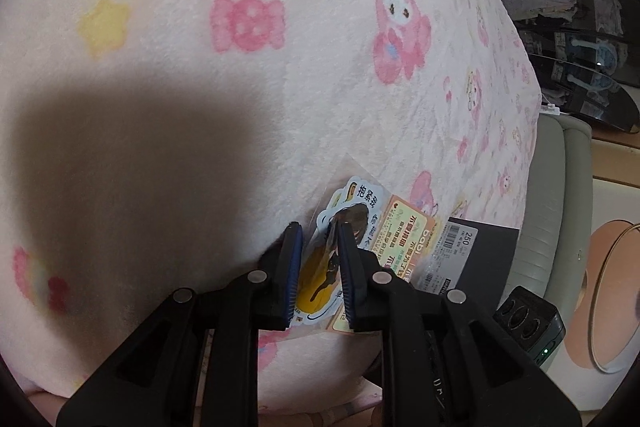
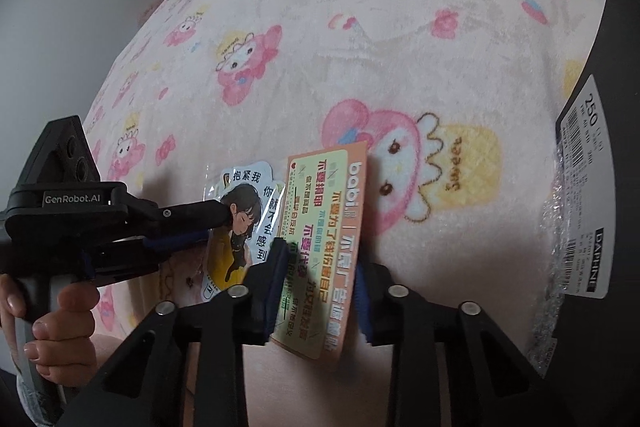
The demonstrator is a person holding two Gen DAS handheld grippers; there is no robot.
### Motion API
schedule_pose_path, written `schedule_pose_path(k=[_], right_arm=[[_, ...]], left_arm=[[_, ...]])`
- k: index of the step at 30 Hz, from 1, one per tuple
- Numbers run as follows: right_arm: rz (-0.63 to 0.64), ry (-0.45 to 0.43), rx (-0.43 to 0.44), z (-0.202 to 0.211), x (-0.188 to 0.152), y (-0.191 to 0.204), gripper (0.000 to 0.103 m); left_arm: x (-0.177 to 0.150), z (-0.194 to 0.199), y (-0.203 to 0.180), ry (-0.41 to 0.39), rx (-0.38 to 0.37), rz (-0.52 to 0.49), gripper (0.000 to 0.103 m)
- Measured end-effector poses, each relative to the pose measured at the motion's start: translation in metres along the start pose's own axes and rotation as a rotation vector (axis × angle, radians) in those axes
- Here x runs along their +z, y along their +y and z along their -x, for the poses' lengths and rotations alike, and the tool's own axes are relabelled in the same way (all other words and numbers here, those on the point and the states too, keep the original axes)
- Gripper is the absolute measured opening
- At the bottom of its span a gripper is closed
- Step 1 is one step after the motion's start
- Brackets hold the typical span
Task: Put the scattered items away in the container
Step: 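Carry the sticker card with the left tool while the right tool carries the paper card over the box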
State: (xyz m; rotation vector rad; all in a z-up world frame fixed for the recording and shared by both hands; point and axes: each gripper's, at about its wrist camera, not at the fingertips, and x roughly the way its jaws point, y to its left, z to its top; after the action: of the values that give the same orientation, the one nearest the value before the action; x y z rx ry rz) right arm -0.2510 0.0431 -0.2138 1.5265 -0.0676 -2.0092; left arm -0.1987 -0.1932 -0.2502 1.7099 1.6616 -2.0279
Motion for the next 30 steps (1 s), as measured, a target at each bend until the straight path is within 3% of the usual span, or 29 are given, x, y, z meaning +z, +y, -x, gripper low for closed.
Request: schedule_pose_path(k=[9, 12, 22, 30], right_arm=[[0.038, -0.031, 0.045, 0.015, 0.004, 0.016, 0.018], [0.035, -0.016, 0.067, 0.013, 0.003, 0.017, 0.017], [0.046, -0.03, 0.041, 0.015, 0.004, 0.018, 0.017], [0.092, -0.083, 0.02, 0.043, 0.006, 0.03, 0.017]], left_arm=[[-0.003, -0.001, -0.004, 0.024, -0.063, -0.004, 0.016], [-0.005, -0.003, -0.006, 0.027, -0.048, -0.017, 0.016], [-0.008, 0.0, -0.017, 0.027, -0.091, -0.043, 0.015], [-0.015, 0.012, -0.039, 0.011, -0.134, -0.133, 0.015]])
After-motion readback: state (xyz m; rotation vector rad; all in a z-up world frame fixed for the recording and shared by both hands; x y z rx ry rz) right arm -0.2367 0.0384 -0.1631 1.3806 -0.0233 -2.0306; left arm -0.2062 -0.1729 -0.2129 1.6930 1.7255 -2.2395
